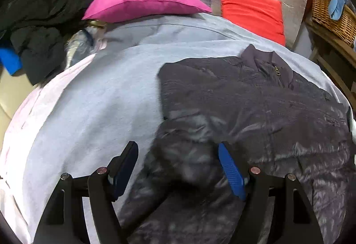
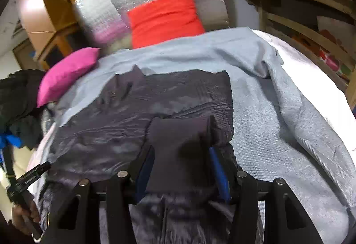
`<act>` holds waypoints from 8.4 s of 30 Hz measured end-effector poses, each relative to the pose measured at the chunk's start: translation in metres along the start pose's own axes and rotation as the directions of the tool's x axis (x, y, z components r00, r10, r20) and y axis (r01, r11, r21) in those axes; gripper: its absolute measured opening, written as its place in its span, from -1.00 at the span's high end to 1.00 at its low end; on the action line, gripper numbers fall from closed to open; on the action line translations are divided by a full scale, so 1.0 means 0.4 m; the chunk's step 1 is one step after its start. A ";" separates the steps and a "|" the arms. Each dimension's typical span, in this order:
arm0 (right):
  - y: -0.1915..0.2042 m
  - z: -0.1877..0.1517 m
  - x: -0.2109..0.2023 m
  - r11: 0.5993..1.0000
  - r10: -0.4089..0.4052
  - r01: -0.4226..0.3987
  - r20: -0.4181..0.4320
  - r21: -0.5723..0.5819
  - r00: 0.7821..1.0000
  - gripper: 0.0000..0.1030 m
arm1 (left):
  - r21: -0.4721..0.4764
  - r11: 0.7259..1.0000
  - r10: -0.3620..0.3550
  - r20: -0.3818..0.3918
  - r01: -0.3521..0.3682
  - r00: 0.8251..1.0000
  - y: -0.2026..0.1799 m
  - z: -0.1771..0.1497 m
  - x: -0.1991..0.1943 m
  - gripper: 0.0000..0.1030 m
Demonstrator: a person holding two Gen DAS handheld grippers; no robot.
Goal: Fold large clothes
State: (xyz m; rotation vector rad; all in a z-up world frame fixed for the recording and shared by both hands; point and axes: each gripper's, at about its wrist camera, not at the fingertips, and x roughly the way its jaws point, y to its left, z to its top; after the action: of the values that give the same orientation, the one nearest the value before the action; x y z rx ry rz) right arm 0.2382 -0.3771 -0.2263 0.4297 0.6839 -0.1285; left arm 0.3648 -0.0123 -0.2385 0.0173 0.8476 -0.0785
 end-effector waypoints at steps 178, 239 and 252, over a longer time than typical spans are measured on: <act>0.057 -0.265 -0.527 0.938 0.327 -0.322 0.026 -0.129 0.945 0.68 | -0.176 0.680 -0.728 -0.047 0.711 0.684 0.232 -0.191 -0.632 0.84; -0.064 0.402 0.226 0.850 0.353 -0.331 0.024 0.410 0.935 0.50 | -0.256 0.762 -0.611 0.021 0.595 0.791 0.123 0.470 0.131 0.83; -0.271 0.295 0.513 0.319 0.657 -0.539 0.229 0.779 0.718 0.21 | -0.395 0.644 -0.672 0.117 0.656 0.731 0.152 0.396 0.310 -0.01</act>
State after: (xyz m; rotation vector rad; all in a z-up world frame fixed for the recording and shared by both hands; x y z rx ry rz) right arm 0.4379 -0.5203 -0.3123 1.6145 0.5077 0.3451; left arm 0.5698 0.0333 -0.2277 -0.7129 0.8609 -0.6034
